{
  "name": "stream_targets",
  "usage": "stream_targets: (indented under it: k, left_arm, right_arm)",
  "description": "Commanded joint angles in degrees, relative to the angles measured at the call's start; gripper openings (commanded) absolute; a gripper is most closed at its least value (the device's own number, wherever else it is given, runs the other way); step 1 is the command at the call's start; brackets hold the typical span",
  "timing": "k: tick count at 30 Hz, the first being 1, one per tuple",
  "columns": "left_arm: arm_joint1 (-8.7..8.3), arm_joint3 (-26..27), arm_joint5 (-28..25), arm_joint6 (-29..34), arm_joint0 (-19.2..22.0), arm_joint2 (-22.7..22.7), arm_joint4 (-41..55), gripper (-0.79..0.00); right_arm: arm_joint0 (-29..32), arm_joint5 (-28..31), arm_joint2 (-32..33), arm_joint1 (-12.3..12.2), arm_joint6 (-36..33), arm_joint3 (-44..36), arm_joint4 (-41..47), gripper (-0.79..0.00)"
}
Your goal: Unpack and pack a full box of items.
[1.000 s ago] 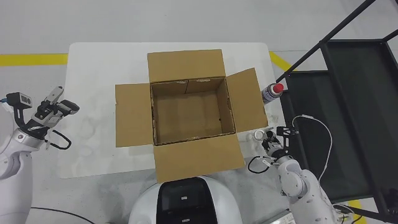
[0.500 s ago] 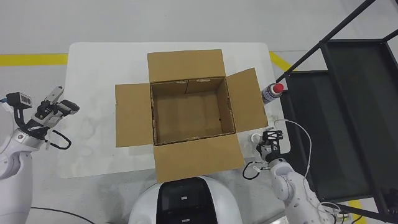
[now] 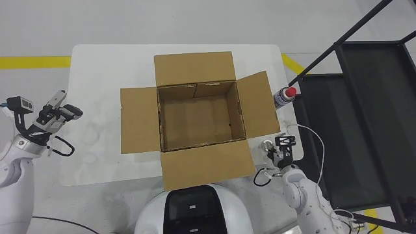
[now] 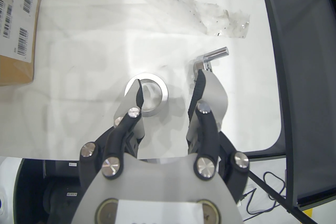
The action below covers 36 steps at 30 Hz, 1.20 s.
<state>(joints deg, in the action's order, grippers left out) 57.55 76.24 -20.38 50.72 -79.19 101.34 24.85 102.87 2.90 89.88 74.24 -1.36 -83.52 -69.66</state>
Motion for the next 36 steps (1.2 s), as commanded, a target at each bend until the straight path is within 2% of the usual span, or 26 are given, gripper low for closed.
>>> stream_targets:
  k: [1, 6, 22, 25, 26, 27, 36]
  left_arm:
    - [0.00, 0.0, 0.0, 0.0, 0.0, 0.0, 0.0, 0.000]
    - [0.00, 0.0, 0.0, 0.0, 0.0, 0.0, 0.0, 0.000]
    - [0.00, 0.0, 0.0, 0.0, 0.0, 0.0, 0.0, 0.000]
    - [0.00, 0.0, 0.0, 0.0, 0.0, 0.0, 0.0, 0.000]
    - [0.00, 0.0, 0.0, 0.0, 0.0, 0.0, 0.0, 0.000]
    - [0.00, 0.0, 0.0, 0.0, 0.0, 0.0, 0.0, 0.000]
    - [0.00, 0.0, 0.0, 0.0, 0.0, 0.0, 0.0, 0.000]
  right_arm:
    - [0.3, 0.4, 0.2, -0.1, -0.1, -0.4, 0.0, -0.459]
    - [0.0, 0.7, -0.1, -0.1, -0.6, -0.2, -0.4, -0.566]
    - [-2.4, -0.2, -1.5, -0.1, -1.4, 3.2, -1.7, -0.600]
    - [-2.5, -0.5, -1.8, -0.1, -1.5, 3.4, -2.0, -0.677]
    - [-2.6, -0.7, -1.9, -0.1, -1.5, 3.5, -2.2, -0.770]
    - [-2.7, -0.8, -1.9, -0.1, -1.5, 3.7, -2.3, -0.785]
    - [-2.1, -1.7, -1.6, -0.2, -0.8, 1.9, -2.6, -0.785]
